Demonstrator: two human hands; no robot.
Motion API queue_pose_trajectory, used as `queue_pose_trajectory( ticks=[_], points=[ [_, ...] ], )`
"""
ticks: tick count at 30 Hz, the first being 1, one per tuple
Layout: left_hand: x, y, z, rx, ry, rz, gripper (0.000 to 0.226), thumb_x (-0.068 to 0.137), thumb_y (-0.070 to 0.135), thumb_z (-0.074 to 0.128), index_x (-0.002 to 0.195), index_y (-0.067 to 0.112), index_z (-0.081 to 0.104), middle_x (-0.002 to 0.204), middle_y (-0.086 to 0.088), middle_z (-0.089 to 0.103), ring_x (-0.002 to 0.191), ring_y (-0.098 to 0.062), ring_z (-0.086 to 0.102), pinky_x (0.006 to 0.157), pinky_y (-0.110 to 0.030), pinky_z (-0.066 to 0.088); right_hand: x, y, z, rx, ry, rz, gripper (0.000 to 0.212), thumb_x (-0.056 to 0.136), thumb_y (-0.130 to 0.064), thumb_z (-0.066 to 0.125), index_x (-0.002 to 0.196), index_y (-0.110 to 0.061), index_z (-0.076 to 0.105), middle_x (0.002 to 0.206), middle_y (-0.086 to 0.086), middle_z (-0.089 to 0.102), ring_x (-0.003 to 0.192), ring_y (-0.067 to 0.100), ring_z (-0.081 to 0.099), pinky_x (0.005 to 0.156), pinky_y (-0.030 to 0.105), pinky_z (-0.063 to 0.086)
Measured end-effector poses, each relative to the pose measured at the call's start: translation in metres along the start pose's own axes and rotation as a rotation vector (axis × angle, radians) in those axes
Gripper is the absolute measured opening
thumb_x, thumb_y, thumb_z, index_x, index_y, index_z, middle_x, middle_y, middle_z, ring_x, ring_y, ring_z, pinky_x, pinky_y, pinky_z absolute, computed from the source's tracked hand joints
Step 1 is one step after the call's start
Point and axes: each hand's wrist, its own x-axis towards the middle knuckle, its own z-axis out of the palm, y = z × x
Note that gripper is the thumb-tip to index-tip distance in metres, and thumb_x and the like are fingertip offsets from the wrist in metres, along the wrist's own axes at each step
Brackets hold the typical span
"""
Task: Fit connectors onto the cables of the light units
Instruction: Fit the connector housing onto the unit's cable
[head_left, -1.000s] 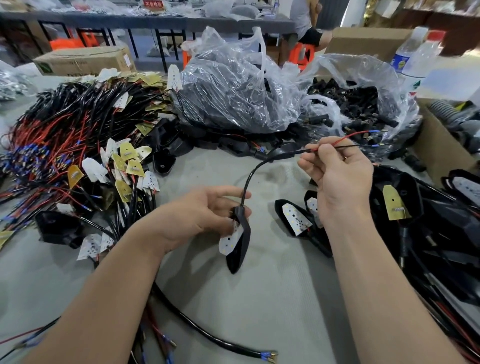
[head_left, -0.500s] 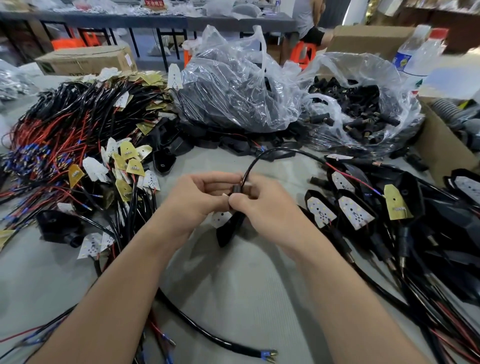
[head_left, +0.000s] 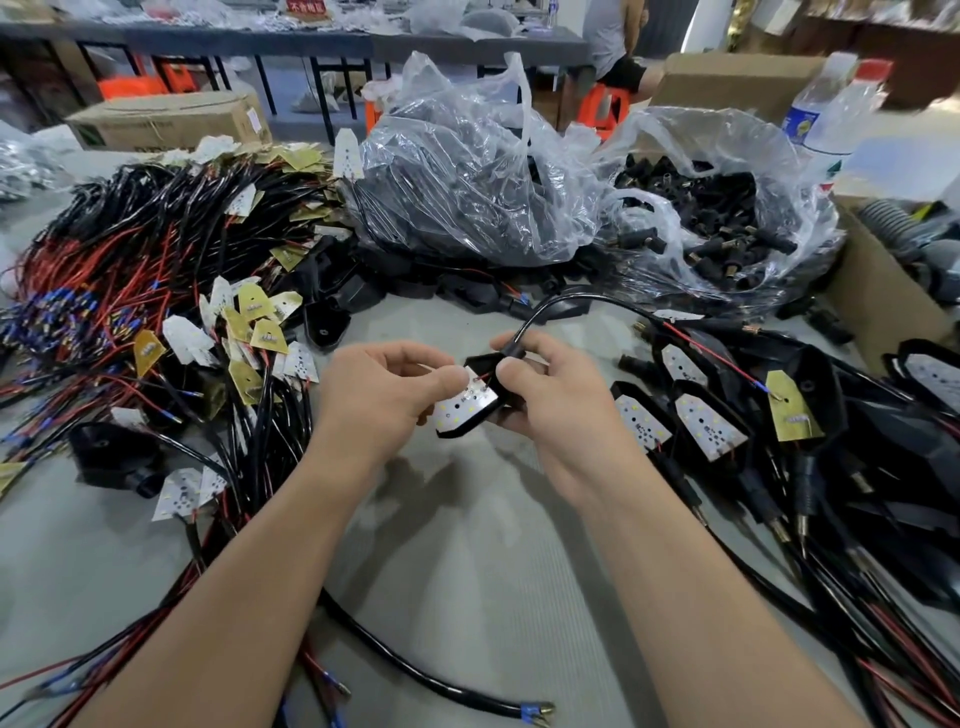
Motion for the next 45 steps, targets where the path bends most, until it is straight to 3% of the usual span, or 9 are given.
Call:
queue_pose_trajectory(
  ticks=[4,10,15,21,25,32,38,42,45],
  points=[
    [-0.003,-0.002,0.004,0.205,-0.065,0.065,0.04,0.077,0.06,0.063,0.079,0.024,0.078,0.06,0.008,0.062,0.057,-0.009,0.051,0.06,-0.032,0.042,0.003,-0.003,-0.004,0.175,-0.076,0.067,0.02,0.099,0.003,0.051,0.107,-0.01,0.065,0.079,0.004,0.071,0.071,0.015,0.069,0.074,0.037,0.063],
    [-0.007,-0.005,0.009,0.46,-0.076,0.17,0.034,0.081,0.049,0.057,0.073,0.02,0.072,0.057,-0.004,0.062,0.047,-0.009,0.042,0.049,-0.024,0.036,0.0,-0.001,-0.002,-0.084,-0.045,0.01,0.016,0.099,-0.007,0.057,0.095,-0.017,0.07,0.082,0.003,0.07,0.078,0.017,0.066,0.08,0.037,0.058],
    [-0.007,-0.004,0.006,0.527,-0.107,0.167,0.027,0.088,0.041,0.07,0.069,0.022,0.074,0.052,-0.002,0.059,0.045,-0.007,0.044,0.045,-0.022,0.032,0.006,-0.021,-0.017,0.218,0.188,-0.17,0.024,0.105,-0.007,0.046,0.097,-0.012,0.069,0.087,0.008,0.073,0.068,0.011,0.065,0.071,0.025,0.053],
    [-0.013,0.001,0.005,0.405,-0.429,0.179,0.035,0.079,0.036,0.07,0.05,0.018,0.064,0.041,0.007,0.038,0.042,-0.007,0.031,0.045,-0.018,0.025,0.006,-0.024,-0.031,0.139,0.239,-0.229,0.024,0.102,-0.004,0.049,0.089,-0.009,0.068,0.071,0.008,0.072,0.055,0.012,0.054,0.056,0.022,0.048],
    [-0.016,0.003,0.006,0.374,-0.658,0.169,0.036,0.078,0.046,0.068,0.053,0.02,0.068,0.046,0.008,0.055,0.046,-0.006,0.045,0.051,-0.018,0.034,0.009,-0.016,-0.028,-0.177,0.141,-0.211,0.021,0.096,-0.004,0.055,0.079,-0.004,0.066,0.058,0.007,0.067,0.043,0.011,0.046,0.045,0.021,0.038],
    [-0.007,0.009,0.009,-0.253,-0.174,-0.02,0.027,0.083,0.043,0.065,0.079,0.023,0.083,0.079,-0.004,0.077,0.066,-0.009,0.063,0.059,-0.019,0.05,-0.002,-0.01,-0.018,-0.731,-0.116,-0.138,0.024,0.092,-0.025,0.064,0.074,-0.01,0.068,0.048,0.004,0.062,0.04,0.011,0.049,0.045,0.022,0.037],
    [-0.004,0.012,0.008,-0.265,-0.003,0.056,0.017,0.086,0.018,0.077,0.08,0.033,0.083,0.088,0.005,0.08,0.079,-0.003,0.066,0.067,-0.014,0.05,-0.011,-0.01,-0.004,-1.156,-0.259,-0.253,0.02,0.09,-0.025,0.066,0.07,-0.022,0.068,0.053,-0.009,0.058,0.057,0.008,0.056,0.054,0.023,0.044],
    [-0.003,0.012,0.007,-0.278,-0.016,0.012,0.019,0.088,0.014,0.075,0.075,0.025,0.084,0.075,0.0,0.076,0.066,-0.007,0.061,0.063,-0.015,0.049,-0.015,-0.003,0.005,-1.153,-0.146,-0.307,0.006,0.085,-0.025,0.068,0.09,-0.024,0.071,0.078,-0.004,0.071,0.075,0.018,0.062,0.068,0.031,0.051],
    [-0.004,0.008,0.006,-0.285,-0.063,-0.045,0.019,0.09,0.011,0.072,0.077,0.018,0.084,0.069,-0.004,0.071,0.057,-0.008,0.054,0.058,-0.017,0.047,-0.012,0.001,0.008,-1.004,-0.079,-0.299,0.017,0.084,-0.02,0.071,0.07,-0.027,0.062,0.058,-0.004,0.057,0.056,0.014,0.051,0.058,0.028,0.039]
  ],
)
